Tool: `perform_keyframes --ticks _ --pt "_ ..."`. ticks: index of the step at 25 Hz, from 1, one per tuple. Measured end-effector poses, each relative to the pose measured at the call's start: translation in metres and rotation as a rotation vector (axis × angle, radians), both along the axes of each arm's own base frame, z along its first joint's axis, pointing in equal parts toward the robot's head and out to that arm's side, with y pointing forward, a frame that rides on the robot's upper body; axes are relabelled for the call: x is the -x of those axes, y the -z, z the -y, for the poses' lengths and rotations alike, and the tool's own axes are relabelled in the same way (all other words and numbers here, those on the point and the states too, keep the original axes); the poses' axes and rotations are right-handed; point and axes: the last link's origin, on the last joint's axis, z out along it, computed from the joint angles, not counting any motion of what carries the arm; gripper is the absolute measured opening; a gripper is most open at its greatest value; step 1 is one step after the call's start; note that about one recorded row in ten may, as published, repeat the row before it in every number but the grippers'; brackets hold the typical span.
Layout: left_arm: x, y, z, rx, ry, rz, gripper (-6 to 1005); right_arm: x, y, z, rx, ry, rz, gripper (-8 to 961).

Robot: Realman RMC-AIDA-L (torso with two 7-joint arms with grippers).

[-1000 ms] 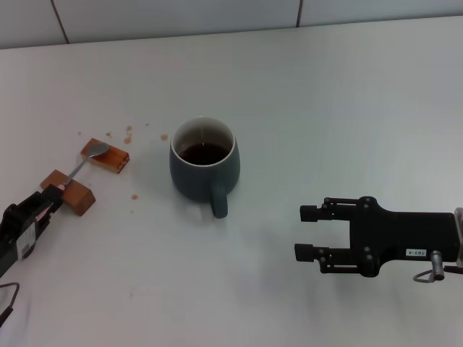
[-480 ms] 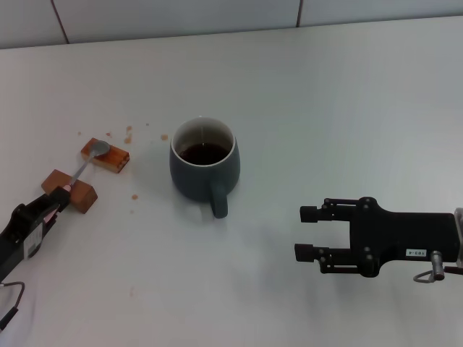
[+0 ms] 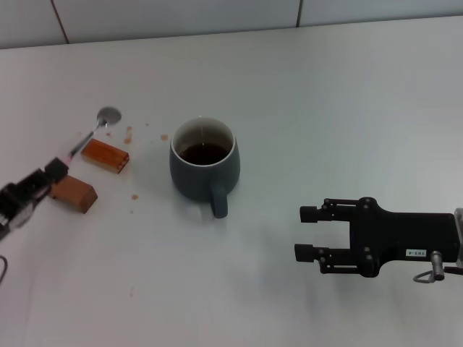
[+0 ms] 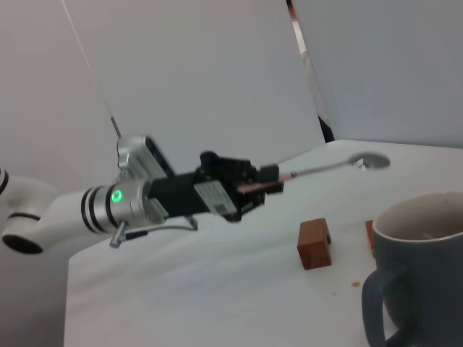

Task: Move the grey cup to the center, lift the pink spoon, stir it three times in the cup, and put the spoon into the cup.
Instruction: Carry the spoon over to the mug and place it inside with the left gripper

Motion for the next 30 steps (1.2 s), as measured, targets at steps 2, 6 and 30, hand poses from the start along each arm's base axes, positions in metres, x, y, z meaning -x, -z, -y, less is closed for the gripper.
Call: perform_keyframes --ticks 2,6,30 --pt "-0.006 -0.011 -0.005 -0.008 0.077 -0.03 133 0.0 0.0 0.0 0.0 0.0 0.0 702" --pt "-0.024 -0.054 -0.025 -0.029 0.301 -0.202 133 0.0 0.0 0.0 -0.002 -0.001 0.0 702" --pt "-0.212 -0.107 -0.09 0.21 1.157 -1.17 133 0.0 -0.005 -0.006 -0.032 -0.004 0.008 701"
